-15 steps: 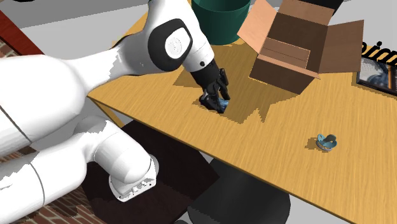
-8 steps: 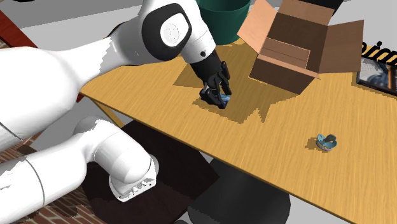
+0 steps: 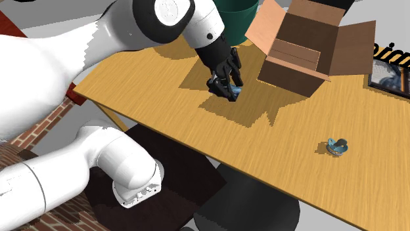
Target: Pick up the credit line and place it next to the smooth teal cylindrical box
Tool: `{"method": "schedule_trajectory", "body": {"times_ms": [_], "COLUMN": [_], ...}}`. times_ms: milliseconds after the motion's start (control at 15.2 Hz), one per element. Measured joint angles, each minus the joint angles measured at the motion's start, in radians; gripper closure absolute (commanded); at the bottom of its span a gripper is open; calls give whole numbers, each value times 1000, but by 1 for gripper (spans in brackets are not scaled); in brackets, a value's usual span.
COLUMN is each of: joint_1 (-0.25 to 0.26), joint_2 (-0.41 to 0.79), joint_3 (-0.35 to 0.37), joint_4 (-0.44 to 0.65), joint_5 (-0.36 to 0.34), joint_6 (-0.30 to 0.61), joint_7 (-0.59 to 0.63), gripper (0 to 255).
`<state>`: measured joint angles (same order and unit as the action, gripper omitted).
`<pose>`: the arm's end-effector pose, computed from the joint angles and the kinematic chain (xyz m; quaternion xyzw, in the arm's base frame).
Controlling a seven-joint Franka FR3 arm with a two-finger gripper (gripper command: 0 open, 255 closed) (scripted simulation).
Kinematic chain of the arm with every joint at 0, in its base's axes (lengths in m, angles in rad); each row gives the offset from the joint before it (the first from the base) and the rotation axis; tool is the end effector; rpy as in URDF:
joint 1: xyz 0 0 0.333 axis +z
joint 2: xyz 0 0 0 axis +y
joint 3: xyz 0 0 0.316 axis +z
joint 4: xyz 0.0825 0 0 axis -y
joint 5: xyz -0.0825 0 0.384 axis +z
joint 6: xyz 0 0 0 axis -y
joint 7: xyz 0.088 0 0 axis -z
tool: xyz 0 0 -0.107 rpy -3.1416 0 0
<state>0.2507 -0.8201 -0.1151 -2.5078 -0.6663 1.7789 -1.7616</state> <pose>0.3243 -0.0175 0.5595 0.5009 0.8169 -0.1711 0.2292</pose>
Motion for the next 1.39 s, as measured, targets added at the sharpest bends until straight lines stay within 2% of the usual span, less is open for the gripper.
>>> {"method": "schedule_trajectory", "body": {"times_ms": [264,792,1386], "joint_1": [19,51,79], "joint_2": [85,369,720], "joint_3": [43,124,198], "joint_4": [76,296,651], "joint_5": [32,73,81], "joint_6": [16,24,-36], "joint_7": [68,178,261], "gripper": [255,255,255]}}
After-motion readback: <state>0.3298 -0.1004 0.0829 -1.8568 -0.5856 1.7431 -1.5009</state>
